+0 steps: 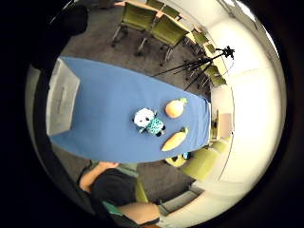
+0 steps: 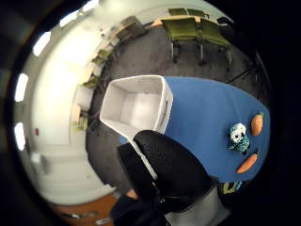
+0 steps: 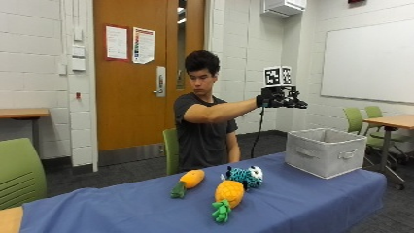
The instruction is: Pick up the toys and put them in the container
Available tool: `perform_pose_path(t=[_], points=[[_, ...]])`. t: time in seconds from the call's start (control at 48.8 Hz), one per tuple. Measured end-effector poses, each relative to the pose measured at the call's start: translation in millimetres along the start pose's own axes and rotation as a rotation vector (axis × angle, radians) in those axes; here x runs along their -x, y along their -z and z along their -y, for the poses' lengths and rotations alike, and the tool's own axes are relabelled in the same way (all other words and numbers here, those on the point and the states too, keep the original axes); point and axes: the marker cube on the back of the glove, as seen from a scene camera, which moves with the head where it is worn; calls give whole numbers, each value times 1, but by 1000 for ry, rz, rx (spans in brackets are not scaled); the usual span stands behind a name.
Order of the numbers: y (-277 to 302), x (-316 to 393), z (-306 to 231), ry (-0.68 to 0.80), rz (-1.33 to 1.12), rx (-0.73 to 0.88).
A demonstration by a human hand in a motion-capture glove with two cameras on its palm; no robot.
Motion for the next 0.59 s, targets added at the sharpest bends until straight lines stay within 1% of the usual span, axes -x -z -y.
perform_pose_path(t=[0.39,0.595], points=[[-2,-13,-4,-6,-16,-2],[-7,-68,-12,-50,-42,-17]])
